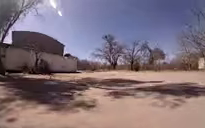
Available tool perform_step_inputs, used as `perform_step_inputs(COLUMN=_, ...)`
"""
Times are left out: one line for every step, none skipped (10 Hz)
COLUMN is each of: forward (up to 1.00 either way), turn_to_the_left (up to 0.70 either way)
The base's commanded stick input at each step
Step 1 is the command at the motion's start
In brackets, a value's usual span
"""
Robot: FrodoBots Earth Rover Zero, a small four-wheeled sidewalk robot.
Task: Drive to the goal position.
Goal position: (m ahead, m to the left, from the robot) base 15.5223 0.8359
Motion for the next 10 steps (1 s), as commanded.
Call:
perform_step_inputs(forward=1.0, turn_to_the_left=0.0)
perform_step_inputs(forward=1.0, turn_to_the_left=0.0)
perform_step_inputs(forward=1.0, turn_to_the_left=0.0)
perform_step_inputs(forward=1.0, turn_to_the_left=0.0)
perform_step_inputs(forward=1.0, turn_to_the_left=0.0)
perform_step_inputs(forward=1.0, turn_to_the_left=0.0)
perform_step_inputs(forward=1.0, turn_to_the_left=0.0)
perform_step_inputs(forward=1.0, turn_to_the_left=0.0)
perform_step_inputs(forward=1.0, turn_to_the_left=0.0)
perform_step_inputs(forward=1.0, turn_to_the_left=0.0)
